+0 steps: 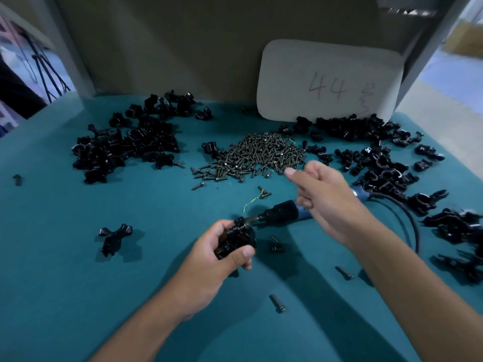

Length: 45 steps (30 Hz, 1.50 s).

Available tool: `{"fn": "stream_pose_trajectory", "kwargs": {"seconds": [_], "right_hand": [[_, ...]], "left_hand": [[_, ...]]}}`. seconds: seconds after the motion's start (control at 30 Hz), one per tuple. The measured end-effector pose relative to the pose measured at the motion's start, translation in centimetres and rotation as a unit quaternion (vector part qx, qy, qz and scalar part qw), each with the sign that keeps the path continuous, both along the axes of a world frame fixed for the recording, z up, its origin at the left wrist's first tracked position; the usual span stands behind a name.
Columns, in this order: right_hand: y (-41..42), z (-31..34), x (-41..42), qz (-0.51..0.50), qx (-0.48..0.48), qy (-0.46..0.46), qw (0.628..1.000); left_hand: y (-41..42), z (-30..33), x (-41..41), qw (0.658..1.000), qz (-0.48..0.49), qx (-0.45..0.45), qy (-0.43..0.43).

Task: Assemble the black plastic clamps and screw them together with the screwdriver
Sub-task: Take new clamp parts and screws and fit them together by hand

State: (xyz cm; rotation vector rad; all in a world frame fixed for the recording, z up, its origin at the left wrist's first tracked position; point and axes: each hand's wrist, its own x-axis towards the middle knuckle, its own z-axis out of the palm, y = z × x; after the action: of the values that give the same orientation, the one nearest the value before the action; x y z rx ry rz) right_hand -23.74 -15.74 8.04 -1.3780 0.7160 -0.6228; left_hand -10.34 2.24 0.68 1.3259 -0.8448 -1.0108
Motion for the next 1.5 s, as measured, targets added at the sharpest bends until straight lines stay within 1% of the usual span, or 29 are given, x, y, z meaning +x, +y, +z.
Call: {"fn": "stream_pose_trajectory", "kwargs": {"seconds": [0.03, 0.07, 0.1, 0.13, 0.17, 0.23, 0.3, 0.33, 0.43, 0.53, 0.57, 0.6, 0.63, 0.7, 0.73, 0.83, 0.87, 0.93, 1.1, 1.2, 1.33, 1.43, 1.5], "right_hand": [[-0.7, 0.2, 1.2, 0.018, -0.083, 0.061, 0.994], [-1.6, 0.2, 2.4, 0.046, -0.185, 0.133, 0.973], [-2.7, 0.1, 3.4, 0.07, -0.293, 0.209, 0.93], [-3.6, 0.0, 4.4, 0.098, -0.384, 0.278, 0.875], [-4.5, -0.1, 5.3, 0.136, -0.432, 0.328, 0.829], [-5.5, -0.4, 6.7, 0.216, -0.437, 0.4, 0.776], [-6.0, -0.7, 7.5, 0.25, -0.438, 0.452, 0.736], [-6.2, -0.8, 7.7, 0.254, -0.441, 0.462, 0.726], [-6.7, -1.6, 7.9, 0.27, -0.454, 0.452, 0.719], [-6.4, -1.7, 7.5, 0.28, -0.487, 0.449, 0.696], [-6.3, -1.5, 7.2, 0.269, -0.495, 0.435, 0.703], [-6.0, -1.2, 6.8, 0.245, -0.49, 0.408, 0.73], [-5.8, -0.8, 6.2, 0.206, -0.471, 0.366, 0.775], [-4.7, -0.2, 4.2, 0.124, -0.396, 0.262, 0.871], [-3.8, 0.0, 2.9, 0.103, -0.363, 0.211, 0.902], [-0.1, -1.2, -0.8, 0.097, -0.298, 0.093, 0.945], [1.3, -1.8, -1.6, 0.1, -0.252, 0.054, 0.961], [3.2, -3.2, -2.5, 0.102, -0.176, 0.002, 0.979], [5.1, -4.6, -2.5, 0.087, -0.183, -0.015, 0.979], [5.5, -4.7, -2.5, 0.054, -0.233, 0.013, 0.971], [5.8, -4.9, -2.5, 0.03, -0.331, 0.041, 0.942], [6.1, -4.7, -2.4, 0.011, -0.415, 0.056, 0.908], [6.3, -4.7, -2.3, 0.012, -0.443, 0.058, 0.894]], "left_hand": [[0.0, 0.1, -0.1, 1.0, 0.0, 0.0, -0.001], [0.0, 0.1, -0.1, 1.0, 0.0, 0.001, -0.002], [0.0, 0.1, -0.1, 1.0, 0.001, 0.001, -0.001], [0.0, 0.1, 0.0, 1.0, 0.002, 0.001, -0.002], [0.0, 0.2, 0.0, 1.0, 0.003, 0.001, -0.003], [0.0, 0.2, 0.1, 1.0, 0.003, 0.003, -0.003], [-0.1, 0.2, 0.2, 1.0, 0.003, 0.007, -0.001], [-0.1, 0.1, 0.3, 1.0, 0.003, 0.008, 0.0], [0.0, -0.1, 0.4, 1.0, 0.001, 0.006, 0.0], [0.0, -0.2, 0.3, 1.0, -0.001, 0.003, 0.0], [0.0, -0.2, 0.3, 1.0, 0.001, 0.002, 0.001], [-0.1, -0.3, 0.3, 1.0, 0.005, 0.001, 0.003], [-0.1, -0.3, 0.4, 1.0, 0.011, 0.0, 0.007], [-0.1, -0.3, 0.5, 1.0, 0.021, -0.005, 0.016], [-0.2, -0.2, 0.5, 0.999, 0.024, -0.009, 0.025], [-0.2, -0.2, 0.4, 0.998, 0.023, -0.021, 0.056], [-0.2, -0.3, 0.5, 0.997, 0.021, -0.026, 0.064], [-0.1, -0.4, 0.5, 0.996, 0.014, -0.035, 0.081], [-0.1, -0.6, 0.5, 0.995, -0.014, -0.025, 0.091], [-0.1, -0.6, 0.4, 0.996, -0.024, -0.016, 0.083], [0.0, -0.6, 0.4, 0.996, -0.033, -0.026, 0.083], [0.0, -0.6, 0.4, 0.995, -0.041, -0.033, 0.082], [0.1, -0.7, 0.4, 0.995, -0.043, -0.035, 0.088]]}}
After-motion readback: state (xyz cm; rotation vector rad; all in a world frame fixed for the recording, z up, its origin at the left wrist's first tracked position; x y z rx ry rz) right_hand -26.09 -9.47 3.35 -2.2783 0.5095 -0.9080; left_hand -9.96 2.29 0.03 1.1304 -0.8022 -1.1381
